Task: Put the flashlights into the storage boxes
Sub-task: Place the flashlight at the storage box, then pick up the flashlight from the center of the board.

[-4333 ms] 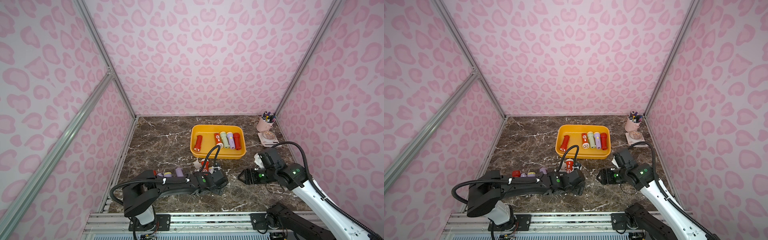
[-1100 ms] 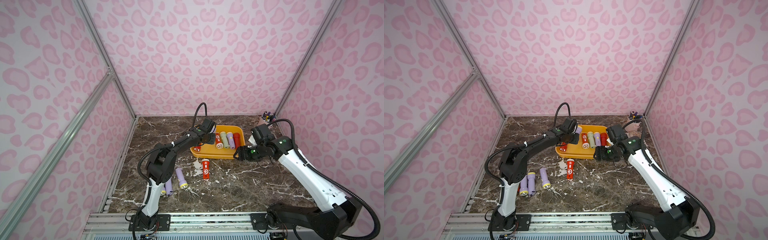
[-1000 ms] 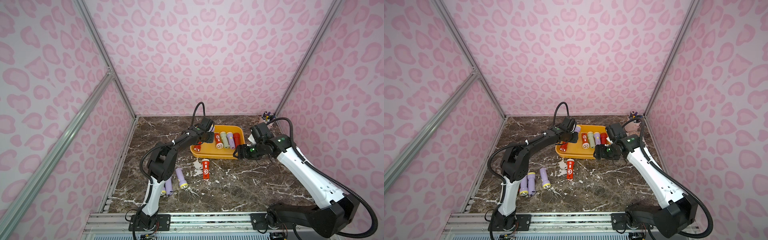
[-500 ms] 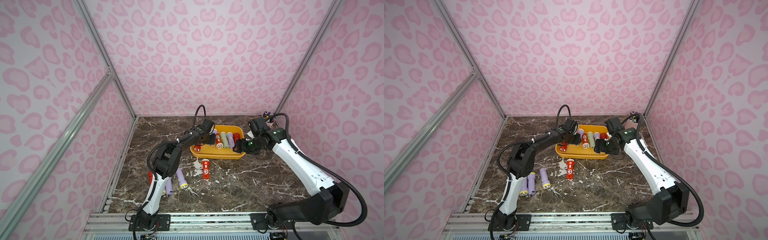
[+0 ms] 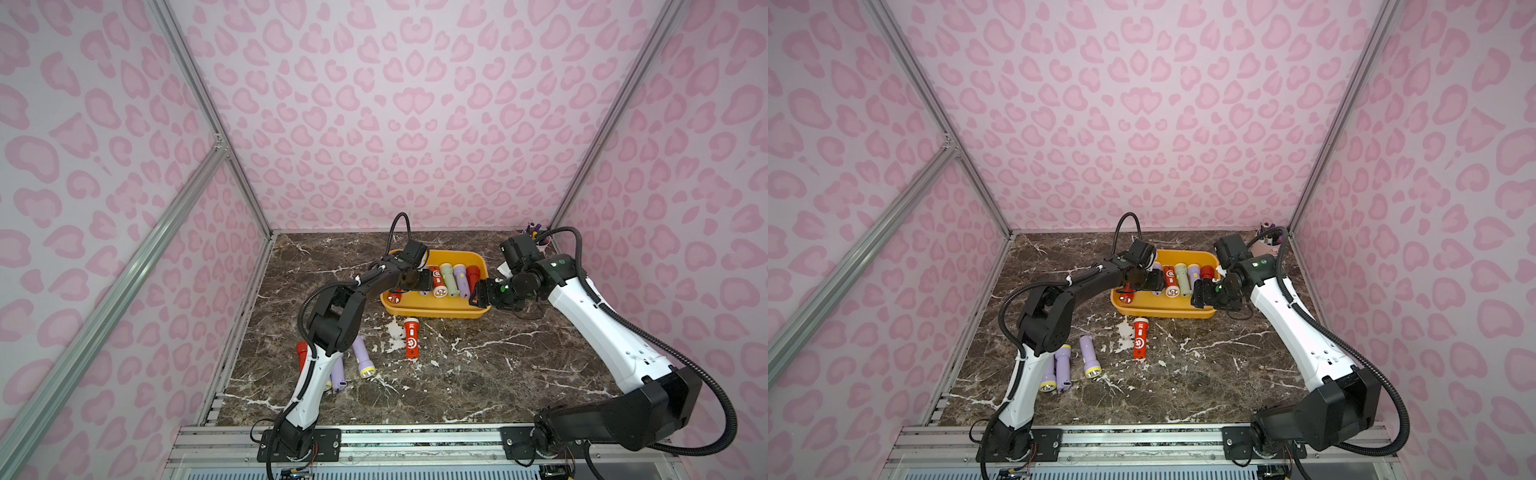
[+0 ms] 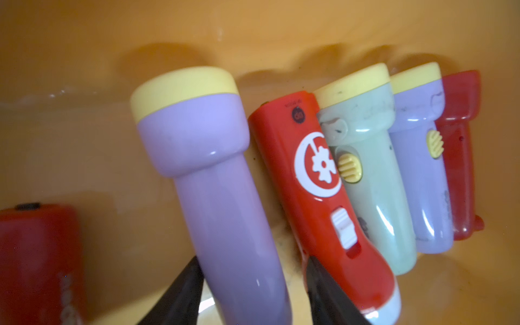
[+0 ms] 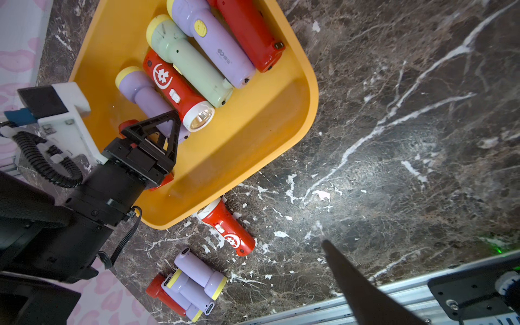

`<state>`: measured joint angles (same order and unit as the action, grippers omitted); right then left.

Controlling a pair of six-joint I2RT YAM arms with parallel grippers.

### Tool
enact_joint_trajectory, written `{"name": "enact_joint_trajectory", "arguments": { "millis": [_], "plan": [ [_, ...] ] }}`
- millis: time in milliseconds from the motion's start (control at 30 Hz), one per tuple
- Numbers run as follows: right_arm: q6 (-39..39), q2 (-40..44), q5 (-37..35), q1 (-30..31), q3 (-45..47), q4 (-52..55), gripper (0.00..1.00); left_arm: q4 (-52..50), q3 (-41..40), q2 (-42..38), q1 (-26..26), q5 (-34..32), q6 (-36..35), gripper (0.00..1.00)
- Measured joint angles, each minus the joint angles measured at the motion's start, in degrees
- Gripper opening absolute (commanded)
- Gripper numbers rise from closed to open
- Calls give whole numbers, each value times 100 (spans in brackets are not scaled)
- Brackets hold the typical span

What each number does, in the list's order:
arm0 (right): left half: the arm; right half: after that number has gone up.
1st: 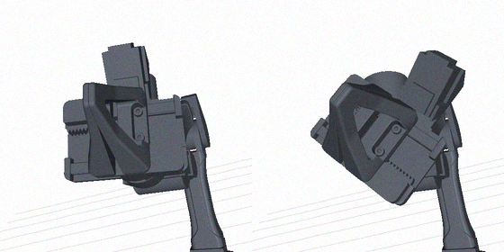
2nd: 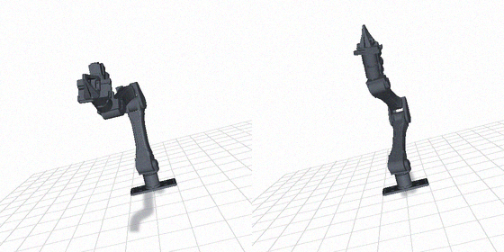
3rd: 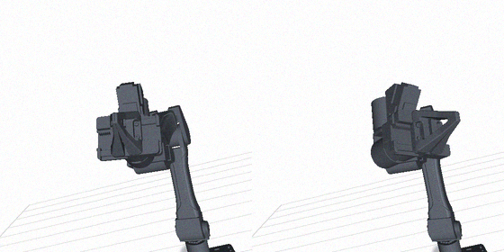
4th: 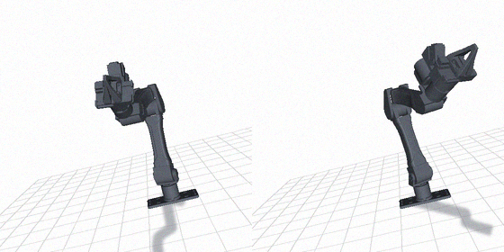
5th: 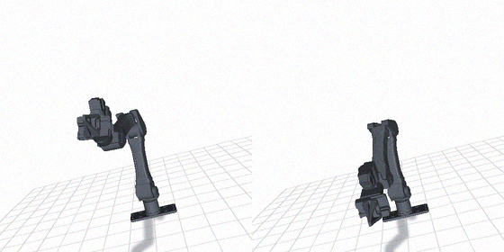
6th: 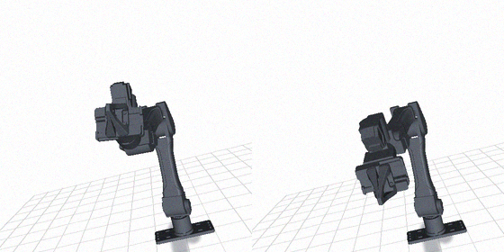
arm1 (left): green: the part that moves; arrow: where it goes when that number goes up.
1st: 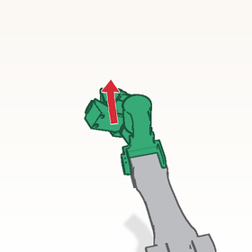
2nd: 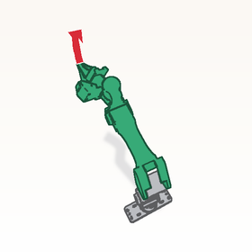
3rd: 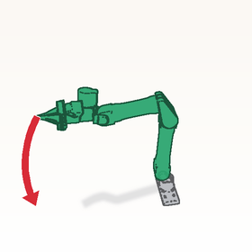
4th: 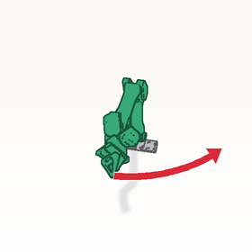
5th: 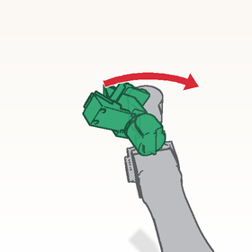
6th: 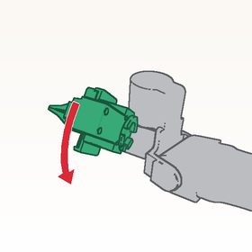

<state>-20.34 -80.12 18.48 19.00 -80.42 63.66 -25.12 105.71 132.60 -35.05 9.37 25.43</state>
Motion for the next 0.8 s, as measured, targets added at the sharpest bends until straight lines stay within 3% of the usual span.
{"name": "enact_joint_trajectory", "arguments": {
  "millis": [167, 400, 567, 800],
  "plan": [
    [-2, 210, -15, -31, 101, 101, 74, -9, 2, -107, 0, 52, -2, 72],
    [-7, 549, -48, -39, 289, 103, 74, -9, 2, -868, -11, 20, -138, 95],
    [-33, 774, -46, -39, 472, 61, 74, -48, -400, -1768, -24, -236, -271, 95],
    [-52, 1145, -20, 31, 857, -57, 75, -142, -2277, -3637, -98, -942, -238, 93]
  ]
}}
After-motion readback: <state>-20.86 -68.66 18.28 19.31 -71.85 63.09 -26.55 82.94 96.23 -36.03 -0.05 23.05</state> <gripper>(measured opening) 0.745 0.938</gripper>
